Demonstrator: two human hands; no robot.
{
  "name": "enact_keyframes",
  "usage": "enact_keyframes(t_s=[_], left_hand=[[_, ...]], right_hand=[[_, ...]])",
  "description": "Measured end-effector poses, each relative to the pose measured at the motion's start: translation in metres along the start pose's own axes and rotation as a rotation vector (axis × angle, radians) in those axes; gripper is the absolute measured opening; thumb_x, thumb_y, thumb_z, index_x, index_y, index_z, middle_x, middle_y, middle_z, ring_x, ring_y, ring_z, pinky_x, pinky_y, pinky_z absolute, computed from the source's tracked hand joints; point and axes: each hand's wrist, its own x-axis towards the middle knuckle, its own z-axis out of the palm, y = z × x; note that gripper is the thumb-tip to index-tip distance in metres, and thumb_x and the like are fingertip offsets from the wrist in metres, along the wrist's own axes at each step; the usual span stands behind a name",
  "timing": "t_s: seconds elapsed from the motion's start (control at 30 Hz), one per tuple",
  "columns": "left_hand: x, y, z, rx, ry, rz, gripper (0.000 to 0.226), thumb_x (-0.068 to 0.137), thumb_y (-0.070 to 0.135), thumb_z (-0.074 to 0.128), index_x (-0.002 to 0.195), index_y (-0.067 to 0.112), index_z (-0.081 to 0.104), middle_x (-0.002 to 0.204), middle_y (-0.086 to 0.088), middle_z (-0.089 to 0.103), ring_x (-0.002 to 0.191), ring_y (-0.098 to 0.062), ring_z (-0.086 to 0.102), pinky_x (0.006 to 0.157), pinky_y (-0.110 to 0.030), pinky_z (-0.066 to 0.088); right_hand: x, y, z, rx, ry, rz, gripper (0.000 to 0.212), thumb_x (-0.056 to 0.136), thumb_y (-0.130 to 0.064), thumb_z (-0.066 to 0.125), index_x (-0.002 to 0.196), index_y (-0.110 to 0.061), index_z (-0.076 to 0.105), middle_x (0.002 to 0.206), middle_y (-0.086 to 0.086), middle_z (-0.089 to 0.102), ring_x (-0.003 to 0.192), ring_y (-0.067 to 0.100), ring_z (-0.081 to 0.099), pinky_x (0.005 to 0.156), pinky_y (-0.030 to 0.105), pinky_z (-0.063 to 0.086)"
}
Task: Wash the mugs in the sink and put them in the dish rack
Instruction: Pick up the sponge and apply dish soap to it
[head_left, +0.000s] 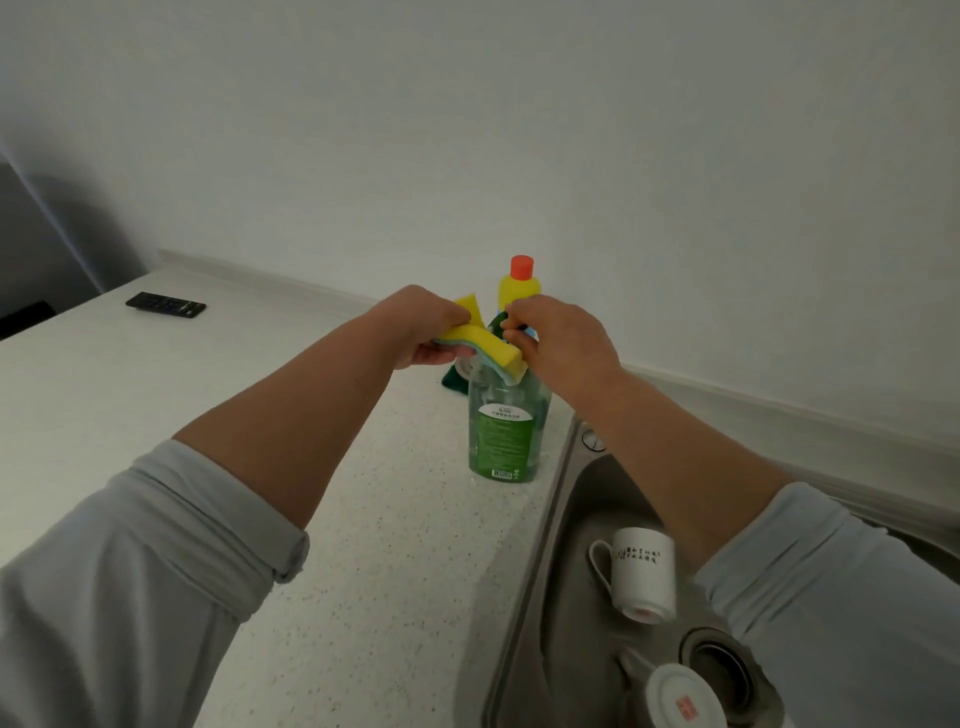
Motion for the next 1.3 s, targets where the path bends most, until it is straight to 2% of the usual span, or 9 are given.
enact_keyframes(t_s=[0.27, 0.4, 0.5, 0.67, 0.87, 1.03, 1.13, 1.23, 1.3], left_hand=[[0.001, 0.007, 0.002, 0.079, -0.017, -0.027, 0.017, 0.095, 0.014, 0.051, 0.080, 0.009, 0.046, 0.076, -0.008, 0.060, 0.036, -0.005, 0.058, 0.038, -0.013, 0.046], [-0.004, 0.009, 0.000, 0.126, -0.024, -0.014, 0.014, 0.095, 0.014, 0.048, 0.083, 0.010, 0.046, 0.076, -0.008, 0.061, 0.038, -0.006, 0.060, 0.040, -0.016, 0.047], [-0.009, 0.008, -0.004, 0.210, -0.026, 0.025, 0.008, 0.092, 0.012, 0.049, 0.100, 0.009, 0.048, 0.079, -0.007, 0.061, 0.055, -0.011, 0.064, 0.049, -0.020, 0.047], [-0.013, -0.003, -0.013, 0.239, 0.034, 0.301, 0.041, 0.091, 0.007, 0.050, 0.130, 0.018, 0.046, 0.107, -0.007, 0.054, 0.081, -0.017, 0.055, 0.063, -0.023, 0.046], [-0.033, -0.013, -0.012, 0.481, 0.054, 0.674, 0.042, 0.088, -0.005, 0.049, 0.125, 0.014, 0.057, 0.116, -0.004, 0.061, 0.101, -0.014, 0.052, 0.081, -0.022, 0.040], [-0.078, -0.014, 0.007, 0.468, 0.249, 0.773, 0.040, 0.079, 0.017, 0.055, 0.118, 0.013, 0.062, 0.096, 0.000, 0.062, 0.083, -0.014, 0.056, 0.067, -0.016, 0.041], [-0.100, -0.018, 0.040, 0.371, 0.228, 0.739, 0.040, 0.070, 0.026, 0.052, 0.109, 0.019, 0.060, 0.083, 0.007, 0.058, 0.070, -0.004, 0.053, 0.062, -0.013, 0.040], [-0.099, -0.035, 0.092, 0.182, 0.064, 0.532, 0.033, 0.084, 0.017, 0.060, 0.116, 0.017, 0.054, 0.098, -0.002, 0.058, 0.086, -0.014, 0.057, 0.073, -0.025, 0.049], [-0.097, -0.051, 0.131, 0.062, -0.084, 0.378, 0.029, 0.091, 0.009, 0.055, 0.118, 0.016, 0.048, 0.108, -0.008, 0.056, 0.092, -0.019, 0.057, 0.073, -0.028, 0.052]], right_hand=[[-0.003, -0.006, -0.002, -0.024, -0.046, 0.037, 0.021, 0.096, -0.021, 0.044, 0.102, -0.008, 0.060, 0.102, 0.009, 0.060, 0.091, 0.028, 0.056, 0.079, 0.039, 0.046], [-0.009, -0.004, -0.001, 0.042, -0.064, 0.057, 0.027, 0.098, -0.020, 0.042, 0.121, -0.012, 0.055, 0.121, 0.006, 0.059, 0.104, 0.028, 0.055, 0.089, 0.039, 0.044], [-0.014, 0.002, 0.002, 0.056, -0.061, 0.031, 0.034, 0.099, -0.016, 0.041, 0.133, -0.015, 0.045, 0.138, 0.002, 0.050, 0.119, 0.025, 0.050, 0.098, 0.037, 0.041], [-0.016, 0.008, 0.008, 0.001, -0.099, 0.011, 0.047, 0.096, -0.009, 0.043, 0.141, -0.019, 0.036, 0.152, -0.001, 0.032, 0.135, 0.023, 0.036, 0.108, 0.040, 0.035], [-0.035, 0.007, -0.004, 0.049, -0.093, 0.018, 0.042, 0.098, -0.010, 0.039, 0.140, -0.017, 0.037, 0.150, 0.004, 0.033, 0.139, 0.020, 0.028, 0.111, 0.031, 0.025], [-0.066, 0.031, -0.007, 0.157, -0.029, 0.037, 0.038, 0.097, -0.012, 0.041, 0.135, -0.017, 0.043, 0.141, 0.003, 0.044, 0.129, 0.019, 0.040, 0.105, 0.028, 0.032], [-0.087, 0.042, -0.018, 0.411, -0.010, 0.104, 0.029, 0.100, -0.020, 0.040, 0.127, -0.016, 0.050, 0.124, -0.001, 0.056, 0.114, 0.014, 0.051, 0.092, 0.019, 0.036], [-0.113, 0.055, -0.037, 1.039, -0.139, 0.344, 0.026, 0.102, -0.031, 0.033, 0.109, -0.021, 0.056, 0.106, -0.001, 0.062, 0.099, 0.018, 0.058, 0.085, 0.029, 0.047], [-0.135, 0.076, -0.045, 1.066, -0.153, 0.433, 0.025, 0.098, -0.041, 0.039, 0.099, -0.024, 0.058, 0.105, 0.005, 0.064, 0.097, 0.021, 0.060, 0.085, 0.037, 0.050]])
